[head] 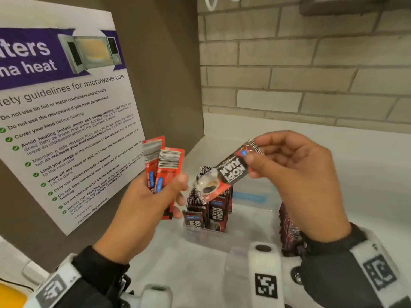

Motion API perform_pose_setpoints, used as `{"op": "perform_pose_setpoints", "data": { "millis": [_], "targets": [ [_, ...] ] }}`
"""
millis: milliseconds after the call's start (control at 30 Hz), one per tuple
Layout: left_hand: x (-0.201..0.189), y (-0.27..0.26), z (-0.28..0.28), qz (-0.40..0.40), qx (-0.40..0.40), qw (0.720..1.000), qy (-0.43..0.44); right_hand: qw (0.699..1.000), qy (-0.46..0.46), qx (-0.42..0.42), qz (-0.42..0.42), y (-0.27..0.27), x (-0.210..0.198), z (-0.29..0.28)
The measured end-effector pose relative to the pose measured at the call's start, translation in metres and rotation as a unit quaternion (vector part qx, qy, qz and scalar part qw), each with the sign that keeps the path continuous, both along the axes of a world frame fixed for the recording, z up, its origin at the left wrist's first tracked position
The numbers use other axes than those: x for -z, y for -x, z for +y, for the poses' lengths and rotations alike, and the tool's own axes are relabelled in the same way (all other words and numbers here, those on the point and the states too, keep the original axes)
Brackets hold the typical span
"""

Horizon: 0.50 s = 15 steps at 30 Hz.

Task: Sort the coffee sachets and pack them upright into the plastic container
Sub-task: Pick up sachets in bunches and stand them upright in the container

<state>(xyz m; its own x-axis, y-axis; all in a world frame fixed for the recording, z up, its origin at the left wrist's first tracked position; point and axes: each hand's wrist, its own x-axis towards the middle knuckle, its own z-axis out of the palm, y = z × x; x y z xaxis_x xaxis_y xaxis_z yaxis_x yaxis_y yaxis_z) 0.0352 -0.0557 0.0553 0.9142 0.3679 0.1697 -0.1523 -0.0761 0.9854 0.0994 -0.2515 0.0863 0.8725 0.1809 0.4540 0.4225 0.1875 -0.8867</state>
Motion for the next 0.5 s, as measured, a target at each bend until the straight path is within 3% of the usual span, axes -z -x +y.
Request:
{"op": "perform_pose_setpoints", "data": {
  "millis": [100,200,300,500],
  "targets": [
    [-0.002,-0.001,0.011,-0.025,-0.022,0.993,0.116,0.993,0.090,0.040,-0.061,0.000,-0.003,-0.006],
    [-0.001,0.000,0.021,-0.037,0.024,0.977,0.209,0.974,0.220,0.011,-0.060,-0.003,0.010,0.002],
    [0.001,0.002,0.025,-0.045,0.067,0.971,0.227,0.941,0.327,0.019,-0.085,-0.007,0.025,0.014],
    [0.005,0.000,0.020,-0.041,0.054,0.975,0.214,0.901,0.412,0.036,-0.131,-0.011,0.046,0.029]
  ]
}}
